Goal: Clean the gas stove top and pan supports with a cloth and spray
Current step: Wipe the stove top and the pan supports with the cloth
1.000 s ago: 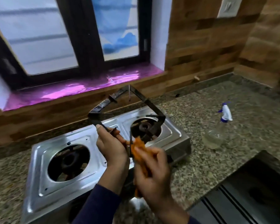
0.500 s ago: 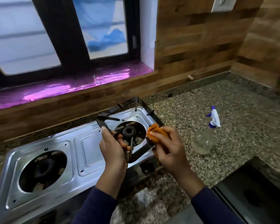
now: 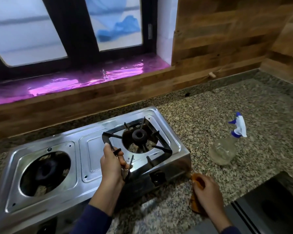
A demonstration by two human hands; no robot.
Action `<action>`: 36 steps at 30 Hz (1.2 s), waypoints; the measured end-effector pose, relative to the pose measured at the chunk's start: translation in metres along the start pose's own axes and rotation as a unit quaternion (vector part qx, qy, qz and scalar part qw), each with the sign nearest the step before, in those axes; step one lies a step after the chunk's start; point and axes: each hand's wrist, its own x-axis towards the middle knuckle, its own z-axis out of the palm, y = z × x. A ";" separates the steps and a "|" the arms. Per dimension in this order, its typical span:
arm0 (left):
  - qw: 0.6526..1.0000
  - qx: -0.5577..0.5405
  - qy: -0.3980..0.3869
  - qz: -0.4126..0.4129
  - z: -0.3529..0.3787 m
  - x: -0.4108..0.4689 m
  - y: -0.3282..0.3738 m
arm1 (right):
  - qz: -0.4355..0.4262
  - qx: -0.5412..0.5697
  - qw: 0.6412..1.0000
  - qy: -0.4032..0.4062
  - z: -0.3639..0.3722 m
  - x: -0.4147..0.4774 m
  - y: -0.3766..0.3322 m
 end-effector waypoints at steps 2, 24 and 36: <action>1.000 0.020 -0.010 -0.008 -0.001 0.004 -0.005 | -0.018 -0.009 0.997 0.074 -0.011 0.007 -0.025; 0.974 -0.110 -0.122 -0.154 -0.021 0.072 0.032 | 0.140 0.595 0.791 -0.021 0.000 0.049 -0.181; 0.970 0.112 -0.211 -0.044 0.010 0.137 0.050 | 0.008 0.398 0.916 0.042 -0.007 0.060 -0.164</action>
